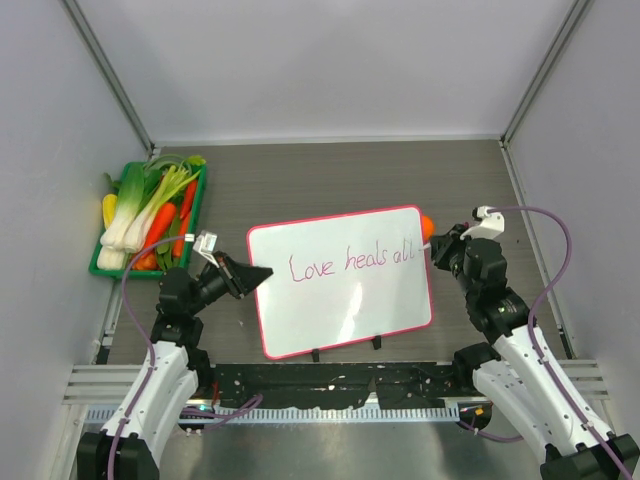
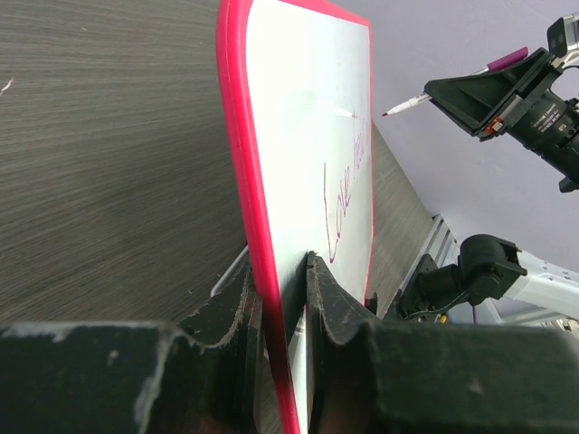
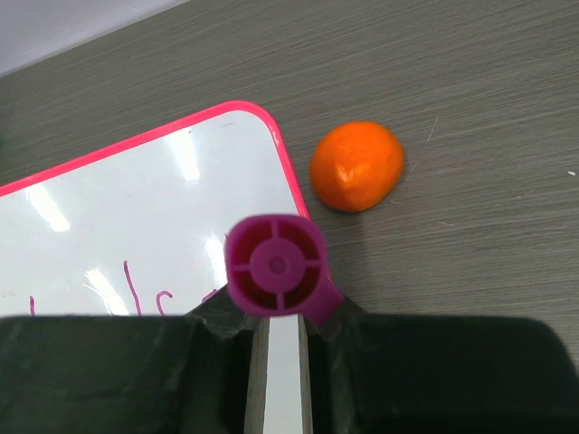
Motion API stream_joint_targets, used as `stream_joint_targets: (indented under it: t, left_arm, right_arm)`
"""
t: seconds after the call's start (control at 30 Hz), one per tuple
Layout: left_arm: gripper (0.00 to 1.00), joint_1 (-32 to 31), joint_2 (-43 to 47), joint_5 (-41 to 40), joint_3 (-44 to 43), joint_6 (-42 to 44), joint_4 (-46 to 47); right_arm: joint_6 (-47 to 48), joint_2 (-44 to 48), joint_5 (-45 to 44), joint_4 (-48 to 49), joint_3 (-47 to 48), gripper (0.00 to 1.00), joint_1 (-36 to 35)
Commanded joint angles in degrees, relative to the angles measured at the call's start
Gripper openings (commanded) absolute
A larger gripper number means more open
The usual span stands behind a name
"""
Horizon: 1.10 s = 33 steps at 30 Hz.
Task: Write a sentence on the whiteboard
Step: Write on the whiteboard with the whiteboard.
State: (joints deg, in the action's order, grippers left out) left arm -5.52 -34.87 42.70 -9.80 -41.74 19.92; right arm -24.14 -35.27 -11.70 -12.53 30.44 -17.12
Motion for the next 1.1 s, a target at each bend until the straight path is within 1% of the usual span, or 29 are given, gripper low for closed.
stream_joint_targets:
  t: [0.0, 0.83, 1.07]
  left_arm:
    - [0.0, 0.86, -0.37, -6.31, 1.28, 10.27, -0.85]
    - [0.0, 0.77, -0.02, -6.05, 1.45, 10.36, -0.76]
    - [0.0, 0.86, -0.02, -6.13, 1.45, 10.27, -0.76]
  right_arm:
    - [-0.29, -0.42, -1.83, 1.02, 0.85, 0.01, 0.16]
    - [-0.73, -4.55, -1.65, 4.01, -1.78, 0.01, 0.25]
    - [-1.08, -4.2, -0.86, 3.83, -2.22, 0.01, 0.16]
